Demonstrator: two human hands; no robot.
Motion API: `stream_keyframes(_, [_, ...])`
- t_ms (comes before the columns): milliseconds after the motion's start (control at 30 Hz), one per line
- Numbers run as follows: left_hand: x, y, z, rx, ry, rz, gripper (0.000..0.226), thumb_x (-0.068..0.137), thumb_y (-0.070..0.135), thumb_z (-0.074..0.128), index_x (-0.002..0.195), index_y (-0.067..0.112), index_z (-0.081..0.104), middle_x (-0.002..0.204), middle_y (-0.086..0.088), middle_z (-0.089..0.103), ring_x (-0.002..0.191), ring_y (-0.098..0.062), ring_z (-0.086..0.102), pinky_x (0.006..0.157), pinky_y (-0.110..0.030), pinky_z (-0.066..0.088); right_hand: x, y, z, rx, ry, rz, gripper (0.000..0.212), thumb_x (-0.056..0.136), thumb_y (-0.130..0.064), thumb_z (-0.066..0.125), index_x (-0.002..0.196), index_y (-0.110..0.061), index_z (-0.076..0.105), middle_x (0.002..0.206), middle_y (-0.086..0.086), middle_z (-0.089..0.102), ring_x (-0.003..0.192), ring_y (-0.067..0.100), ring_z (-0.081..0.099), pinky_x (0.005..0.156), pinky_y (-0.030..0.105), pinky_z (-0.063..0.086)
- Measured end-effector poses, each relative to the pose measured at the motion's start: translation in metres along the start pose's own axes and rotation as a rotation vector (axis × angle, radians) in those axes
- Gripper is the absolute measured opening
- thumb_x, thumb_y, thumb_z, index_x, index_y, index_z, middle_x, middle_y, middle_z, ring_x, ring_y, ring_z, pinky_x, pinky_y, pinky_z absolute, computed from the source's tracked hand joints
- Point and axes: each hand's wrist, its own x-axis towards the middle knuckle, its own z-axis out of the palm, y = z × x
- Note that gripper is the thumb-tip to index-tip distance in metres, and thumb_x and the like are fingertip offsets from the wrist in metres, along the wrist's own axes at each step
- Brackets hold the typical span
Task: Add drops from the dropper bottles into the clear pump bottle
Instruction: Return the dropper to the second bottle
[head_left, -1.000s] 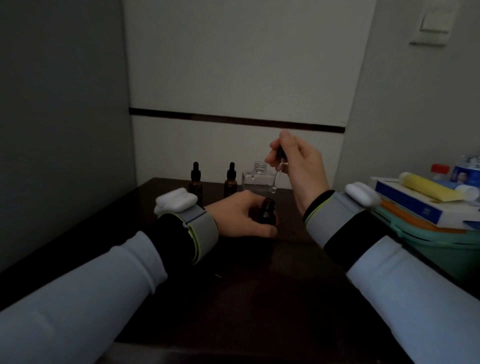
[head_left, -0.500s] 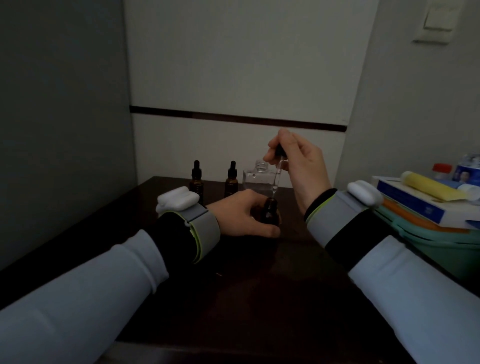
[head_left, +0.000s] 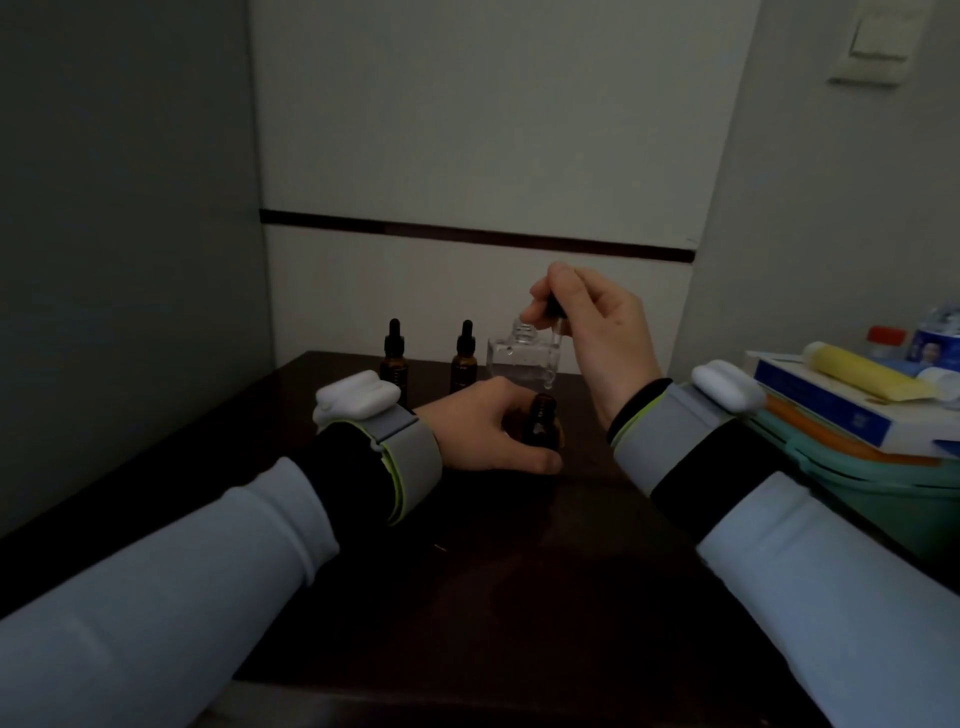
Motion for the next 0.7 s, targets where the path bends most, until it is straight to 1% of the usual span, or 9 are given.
stream_keyframes(100, [-0.0006, 0.0007, -0.0001, 0.005, 0.001, 0.004, 0.027, 0.082, 0.029, 0.071, 0.106, 0.016, 0.067, 0.102, 0.004, 0.069, 0.096, -0.011, 0.064, 0.091, -0.038, 0.051, -0.0019, 0.0001, 0.0012, -0.015, -0.023, 0.010, 0.032, 0.098, -0.012, 0.044, 0.070, -0.010, 0.058, 0.059, 0.001, 0.059, 0.054, 0.000, 0.055, 0.059, 0.010, 0.044])
stream_keyframes(167, [-0.0011, 0.0016, -0.0004, 0.008, -0.002, 0.005, 0.028, 0.082, 0.029, 0.071, 0.107, 0.015, 0.067, 0.102, 0.003, 0.068, 0.096, -0.011, 0.063, 0.091, -0.037, 0.051, -0.0023, -0.0004, 0.0013, -0.010, -0.022, 0.012, 0.032, 0.098, -0.012, 0.044, 0.070, -0.009, 0.059, 0.059, 0.002, 0.059, 0.054, 0.000, 0.055, 0.058, 0.011, 0.044])
stream_keyframes(267, [-0.0015, 0.0021, -0.0006, 0.008, -0.011, -0.010, 0.030, 0.082, 0.030, 0.071, 0.108, 0.016, 0.066, 0.104, 0.001, 0.068, 0.098, -0.013, 0.063, 0.092, -0.039, 0.050, -0.0024, -0.0008, 0.0006, 0.004, -0.015, 0.013, 0.029, 0.097, -0.013, 0.047, 0.071, -0.010, 0.061, 0.056, -0.002, 0.060, 0.055, 0.001, 0.056, 0.058, 0.011, 0.045])
stream_keyframes(433, [-0.0013, 0.0023, -0.0009, 0.012, -0.020, -0.017, 0.031, 0.082, 0.032, 0.070, 0.109, 0.018, 0.066, 0.106, 0.003, 0.067, 0.100, -0.013, 0.062, 0.095, -0.040, 0.049, -0.0037, 0.0010, -0.0003, -0.027, -0.067, 0.044, 0.030, 0.097, -0.016, 0.046, 0.071, -0.011, 0.061, 0.061, 0.000, 0.061, 0.062, 0.006, 0.059, 0.065, 0.017, 0.050])
stream_keyframes(533, [-0.0013, 0.0026, -0.0007, 0.009, -0.020, -0.019, 0.030, 0.082, 0.030, 0.070, 0.109, 0.017, 0.066, 0.106, 0.002, 0.067, 0.100, -0.014, 0.062, 0.095, -0.040, 0.049, -0.0031, 0.0008, 0.0001, -0.024, -0.063, 0.038, 0.028, 0.097, -0.014, 0.048, 0.073, -0.011, 0.063, 0.058, -0.005, 0.063, 0.060, 0.004, 0.059, 0.062, 0.013, 0.047])
stream_keyframes(600, [-0.0014, 0.0026, -0.0005, -0.001, -0.014, -0.018, 0.030, 0.082, 0.029, 0.071, 0.108, 0.016, 0.066, 0.104, 0.001, 0.068, 0.099, -0.015, 0.063, 0.093, -0.040, 0.049, -0.0039, 0.0015, 0.0011, -0.032, -0.080, 0.041, 0.028, 0.097, -0.014, 0.047, 0.074, -0.010, 0.062, 0.060, -0.002, 0.062, 0.060, 0.004, 0.058, 0.062, 0.012, 0.047])
stream_keyframes(700, [-0.0013, 0.0026, -0.0005, -0.006, -0.015, -0.018, 0.029, 0.082, 0.029, 0.071, 0.107, 0.016, 0.066, 0.103, 0.002, 0.068, 0.098, -0.013, 0.063, 0.093, -0.038, 0.050, -0.0049, 0.0006, 0.0012, -0.032, -0.088, 0.039, 0.029, 0.097, -0.013, 0.046, 0.073, -0.009, 0.061, 0.062, 0.003, 0.061, 0.058, 0.004, 0.057, 0.063, 0.014, 0.048])
